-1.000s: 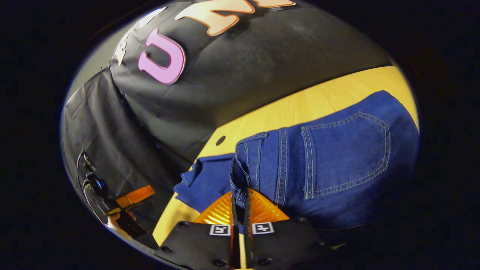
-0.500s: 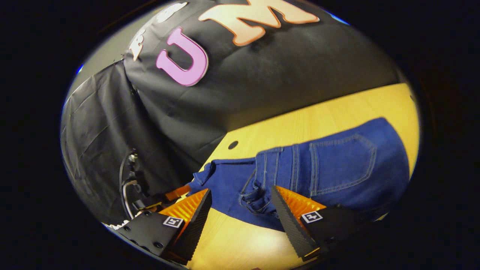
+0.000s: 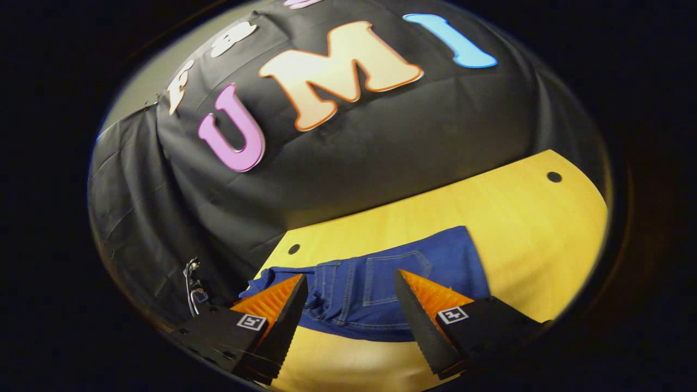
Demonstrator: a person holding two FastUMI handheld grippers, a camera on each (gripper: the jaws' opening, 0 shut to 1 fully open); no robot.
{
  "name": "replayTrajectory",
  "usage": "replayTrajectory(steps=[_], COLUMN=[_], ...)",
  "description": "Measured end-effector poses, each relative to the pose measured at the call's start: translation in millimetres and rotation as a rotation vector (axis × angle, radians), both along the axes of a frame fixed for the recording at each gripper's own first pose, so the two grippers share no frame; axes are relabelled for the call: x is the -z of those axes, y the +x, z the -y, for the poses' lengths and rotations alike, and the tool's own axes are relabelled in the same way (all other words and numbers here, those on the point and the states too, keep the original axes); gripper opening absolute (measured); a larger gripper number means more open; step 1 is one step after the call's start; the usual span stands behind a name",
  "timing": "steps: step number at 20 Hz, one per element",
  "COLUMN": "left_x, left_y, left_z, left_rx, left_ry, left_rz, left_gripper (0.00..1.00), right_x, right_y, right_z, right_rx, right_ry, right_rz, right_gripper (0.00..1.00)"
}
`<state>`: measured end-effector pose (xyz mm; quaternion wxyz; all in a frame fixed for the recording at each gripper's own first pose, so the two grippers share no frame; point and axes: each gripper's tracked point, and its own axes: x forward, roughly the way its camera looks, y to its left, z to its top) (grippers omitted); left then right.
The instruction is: Grasp the waist and the cuffs of the jeans and fold them to make the two legs overlap; first hold the waist and fold one-third of the jeans toward the cuffs, then hold the cuffs and fold the remaining one-third in the same direction to finish folding.
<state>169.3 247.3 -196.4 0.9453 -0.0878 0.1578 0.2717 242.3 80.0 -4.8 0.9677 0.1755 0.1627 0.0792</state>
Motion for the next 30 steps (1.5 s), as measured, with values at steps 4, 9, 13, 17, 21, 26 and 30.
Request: replayTrajectory(steps=[4, 9, 13, 17, 21, 26, 30], left_x=[0.9, -0.4, -10.2, -55.2, -112.2, -173.1, -201.6], left_y=[7.2, 17.8, 18.6, 9.0, -0.3, 8.2, 14.9], left_z=[9.0, 22.8, 27.6, 36.4, 77.6, 175.6, 274.9], left_rx=[0.0, -0.029, 0.026, 0.097, 0.22, 0.402, 0.513], left_ry=[0.01, -0.005, -0.147, -0.25, -0.278, -0.364, -0.349], left_rz=[0.012, 0.048, 0.122, 0.279, 0.364, 0.462, 0.472], left_gripper=[0.8, 0.08, 0.0, 0.0, 0.0, 0.0, 0.0], right_x=[-11.6, -25.2, -23.0, -19.6, -21.8, -27.3, -27.2], right_y=[-11.9, -26.5, -39.5, -48.5, -47.4, -53.4, -64.2], right_z=[48.4, 70.9, 82.0, 93.3, 100.5, 132.1, 173.5], right_rx=[0.108, 0.156, 0.17, 0.191, 0.191, 0.187, 0.181], right_ry=[-0.024, -0.028, -0.054, -0.061, -0.03, -0.005, 0.009], right_rz=[0.021, 0.035, 0.019, 0.007, 0.0, 0.026, 0.024], right_gripper=[0.98, 0.98, 0.98, 0.98, 0.98, 0.98, 0.95])
